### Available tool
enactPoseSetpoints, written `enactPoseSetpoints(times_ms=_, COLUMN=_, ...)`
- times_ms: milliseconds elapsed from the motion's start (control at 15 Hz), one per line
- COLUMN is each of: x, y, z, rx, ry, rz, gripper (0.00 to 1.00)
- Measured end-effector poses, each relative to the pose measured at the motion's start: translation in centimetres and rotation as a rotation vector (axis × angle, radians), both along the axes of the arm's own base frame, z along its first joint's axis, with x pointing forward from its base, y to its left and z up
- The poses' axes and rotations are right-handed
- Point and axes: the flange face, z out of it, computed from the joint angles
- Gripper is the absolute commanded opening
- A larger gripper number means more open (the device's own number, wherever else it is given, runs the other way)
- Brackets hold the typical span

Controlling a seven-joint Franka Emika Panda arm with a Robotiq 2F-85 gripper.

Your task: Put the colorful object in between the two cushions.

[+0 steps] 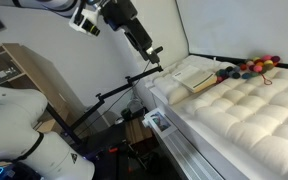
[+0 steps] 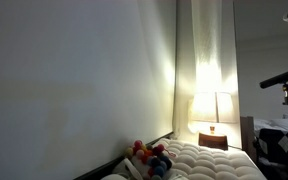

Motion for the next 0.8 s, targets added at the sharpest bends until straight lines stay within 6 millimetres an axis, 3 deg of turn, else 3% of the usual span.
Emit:
enactPoseSetpoints(times_ms=533, x=9.3, y=-1.0, z=2.8, rx=0.069, ry=-0.044, rz=-0.046, gripper=1.00)
enactPoseSetpoints(times_ms=800, x=13.8, y=-2.1, z=2.2, rx=0.079, ry=0.036, rz=-0.090, gripper=1.00)
